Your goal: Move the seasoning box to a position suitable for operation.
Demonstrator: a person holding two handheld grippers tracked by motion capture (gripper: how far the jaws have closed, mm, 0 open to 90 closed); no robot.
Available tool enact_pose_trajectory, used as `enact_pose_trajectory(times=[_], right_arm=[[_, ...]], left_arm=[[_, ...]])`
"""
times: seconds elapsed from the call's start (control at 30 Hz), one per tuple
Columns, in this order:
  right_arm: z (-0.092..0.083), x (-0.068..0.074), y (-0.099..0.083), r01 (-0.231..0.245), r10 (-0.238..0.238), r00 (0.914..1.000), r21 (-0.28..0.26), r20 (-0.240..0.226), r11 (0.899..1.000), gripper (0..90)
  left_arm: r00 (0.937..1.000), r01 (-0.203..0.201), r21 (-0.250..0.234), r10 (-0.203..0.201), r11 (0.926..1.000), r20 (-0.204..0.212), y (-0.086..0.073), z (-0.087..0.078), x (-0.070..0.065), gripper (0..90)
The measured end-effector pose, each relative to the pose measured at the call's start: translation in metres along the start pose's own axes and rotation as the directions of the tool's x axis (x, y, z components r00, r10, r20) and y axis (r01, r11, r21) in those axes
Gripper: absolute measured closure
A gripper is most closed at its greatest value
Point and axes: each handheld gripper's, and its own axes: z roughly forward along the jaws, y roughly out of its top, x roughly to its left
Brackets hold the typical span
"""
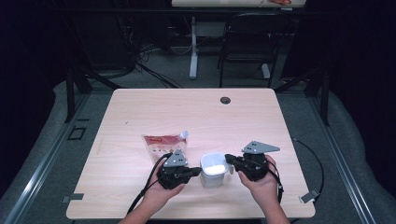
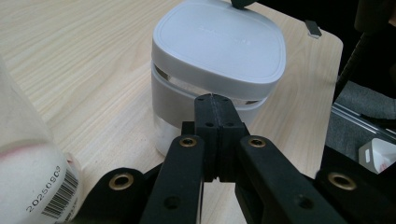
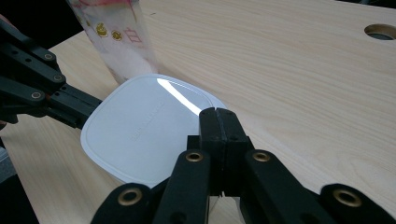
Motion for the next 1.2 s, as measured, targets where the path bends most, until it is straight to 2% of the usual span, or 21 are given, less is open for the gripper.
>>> enact_pose_trajectory(times=[0.23, 0.43, 0.57, 0.73, 0.97, 1.0, 1.1, 1.13, 1.2], right_arm=[[-0.006, 0.003, 0.0, 0.015, -0.015, 0.9998, -0.014, 0.011, 1.0, 90.0], [-0.016, 0.005, -0.003, 0.024, -0.023, 0.9995, -0.041, 0.021, 0.999, 83.3], [-0.021, 0.008, -0.009, 0.024, -0.024, 0.9995, -0.038, 0.02, 0.999, 78.8], [-0.026, 0.014, -0.017, 0.062, -0.061, 0.9977, -0.032, 0.03, 0.998, 70.9], [-0.028, 0.021, -0.022, 0.087, -0.086, 0.9958, -0.012, 0.031, 0.996, 62.2], [-0.027, 0.024, -0.024, 0.106, -0.105, 0.9936, -0.007, 0.04, 0.994, 59.2], [-0.025, 0.026, -0.024, 0.121, -0.122, 0.9915, 0.012, 0.045, 0.993, 56.5], [-0.023, 0.029, -0.025, 0.147, -0.148, 0.9875, 0.025, 0.055, 0.989, 53.2], [-0.021, 0.03, -0.026, 0.166, -0.169, 0.9836, 0.041, 0.065, 0.985, 52.0]], left_arm=[[1.0, -0.008, -0.015, 0.008, 0.9999, 0.001, 0.006, -0.002, -0.001, 90.0], [0.9999, -0.014, -0.026, 0.014, 0.9996, 0.002, 0.011, -0.004, -0.002, 90.0], [0.9997, -0.022, -0.036, 0.023, 0.9991, 0.001, 0.015, -0.003, -0.003, 90.0], [0.9996, -0.029, -0.036, 0.029, 0.9989, 0.001, 0.019, -0.003, -0.004, 90.0], [0.9992, -0.04, -0.037, 0.04, 0.9985, -0.001, 0.025, -0.003, -0.005, 90.0], [0.9989, -0.046, -0.035, 0.046, 0.9983, -0.004, 0.026, -0.003, -0.005, 90.0], [0.9987, -0.05, -0.036, 0.05, 0.9981, -0.003, 0.028, -0.003, -0.005, 90.0], [0.9987, -0.051, -0.036, 0.051, 0.9981, -0.005, 0.029, -0.003, -0.005, 90.0], [0.9984, -0.056, -0.036, 0.056, 0.9978, -0.005, 0.03, -0.003, -0.005, 90.0]])
